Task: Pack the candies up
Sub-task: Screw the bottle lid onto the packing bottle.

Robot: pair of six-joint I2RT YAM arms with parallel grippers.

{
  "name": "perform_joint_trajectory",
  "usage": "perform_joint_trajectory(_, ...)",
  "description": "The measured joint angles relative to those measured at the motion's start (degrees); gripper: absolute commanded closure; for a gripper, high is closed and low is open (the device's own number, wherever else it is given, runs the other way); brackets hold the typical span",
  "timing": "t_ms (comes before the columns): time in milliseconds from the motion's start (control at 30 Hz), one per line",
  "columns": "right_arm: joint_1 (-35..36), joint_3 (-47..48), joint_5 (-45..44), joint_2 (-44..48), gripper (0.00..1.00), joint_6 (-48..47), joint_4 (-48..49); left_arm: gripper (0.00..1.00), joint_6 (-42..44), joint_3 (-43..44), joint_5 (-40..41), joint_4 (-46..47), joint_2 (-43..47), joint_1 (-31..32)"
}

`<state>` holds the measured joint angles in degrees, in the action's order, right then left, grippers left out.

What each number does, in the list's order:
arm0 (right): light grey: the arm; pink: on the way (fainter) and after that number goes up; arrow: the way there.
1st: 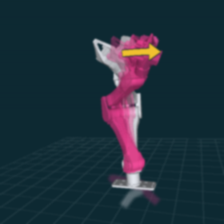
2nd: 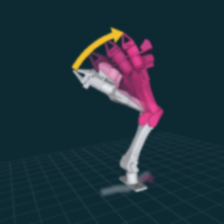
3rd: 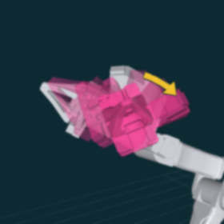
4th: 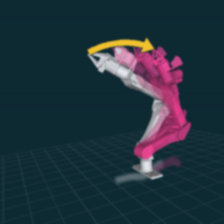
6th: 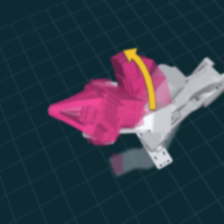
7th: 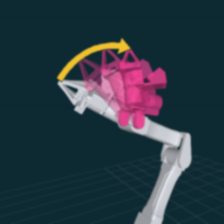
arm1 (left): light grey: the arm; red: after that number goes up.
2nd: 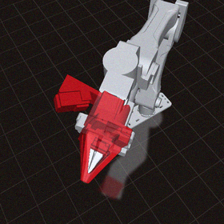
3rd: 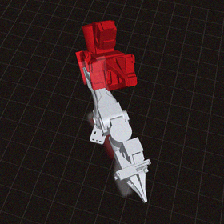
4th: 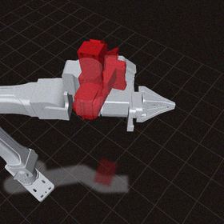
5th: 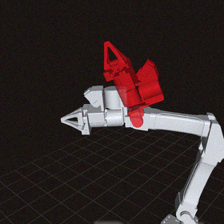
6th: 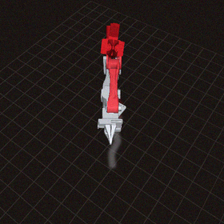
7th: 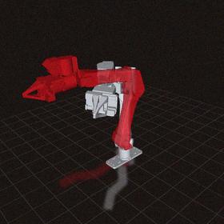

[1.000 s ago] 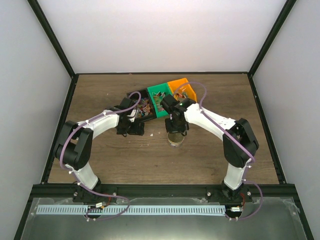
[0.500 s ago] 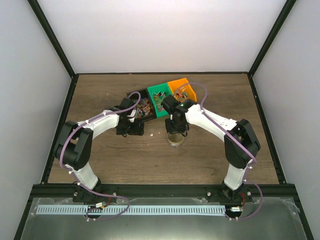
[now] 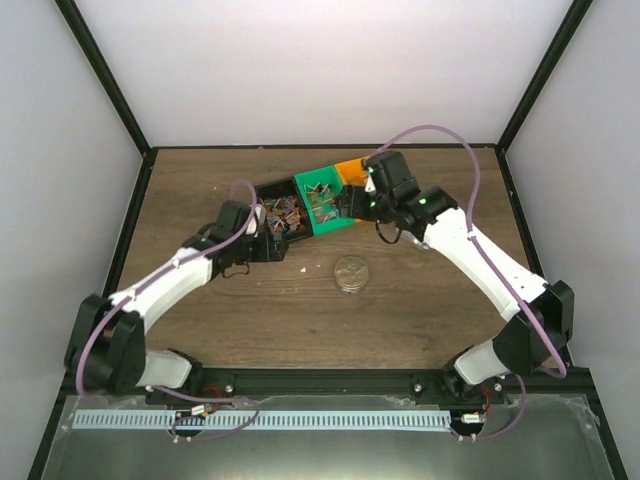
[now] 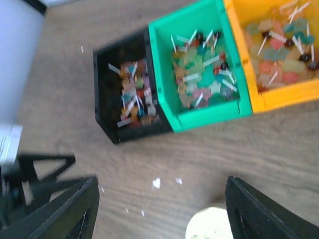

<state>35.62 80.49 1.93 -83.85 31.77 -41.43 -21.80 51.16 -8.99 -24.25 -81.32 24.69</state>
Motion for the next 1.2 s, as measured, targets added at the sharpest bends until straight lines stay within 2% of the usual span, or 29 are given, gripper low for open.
perform_joint_trajectory(100,-2.9,0.3,1.5,-0.2,0.32,1.2,4.8,0.00,-2.6,-5.3,0.1,6.0,7.3,0.3)
perform_joint_trajectory(167,-3.4,-0.7,1.4,0.7,0.42,2.5,8.9,0.00,-4.6,-8.9,0.0,9.9,11.6,0.3)
perform_joint_trajectory(233,-3.4,-4.4,1.6,3.5,0.47,4.2,14.8,0.04,-6.3,-12.1,-0.4,13.4,14.7,0.3)
perform_joint_trajectory(333,-3.4,-12.9,3.7,8.7,0.47,7.6,23.9,0.00,-6.9,-14.8,-0.4,17.4,15.5,0.4)
perform_joint_trajectory(467,-3.4,-25.4,5.8,13.2,0.43,11.2,38.0,0.00,-6.6,-18.5,3.6,21.8,15.0,1.7)
perform_joint_trajectory(567,-3.4,-35.1,5.3,18.0,0.37,11.5,46.2,0.00,-6.1,-22.4,10.3,25.9,17.3,5.2)
perform_joint_trajectory(700,-3.4,-43.7,4.0,23.8,0.30,9.6,57.3,0.00,-5.7,-31.0,17.0,38.9,22.0,10.9)
perform_joint_trajectory(833,-4.2,-55.1,6.1,25.9,0.18,9.2,73.9,0.00,-3.2,-38.3,22.8,52.2,18.4,21.4)
perform_joint_trajectory(933,-4.4,-61.5,7.6,25.6,0.03,9.3,79.0,0.00,0.0,-40.8,25.6,60.4,13.9,28.1)
perform_joint_trajectory(1000,-4.4,-63.3,7.8,26.0,0.00,9.6,79.6,0.00,1.6,-42.9,25.9,66.8,11.5,30.0)
perform_joint_trajectory(1100,-4.5,-64.8,7.7,29.5,0.01,9.8,80.3,0.00,3.1,-46.8,24.6,75.5,7.0,31.3)
perform_joint_trajectory(1133,-4.5,-65.3,7.5,31.2,0.06,9.9,80.5,0.00,3.9,-47.7,23.8,77.7,4.7,31.4)
perform_joint_trajectory(1200,-4.5,-65.8,6.3,34.8,0.24,9.9,80.2,0.00,5.7,-47.8,21.5,82.2,-1.7,31.6)
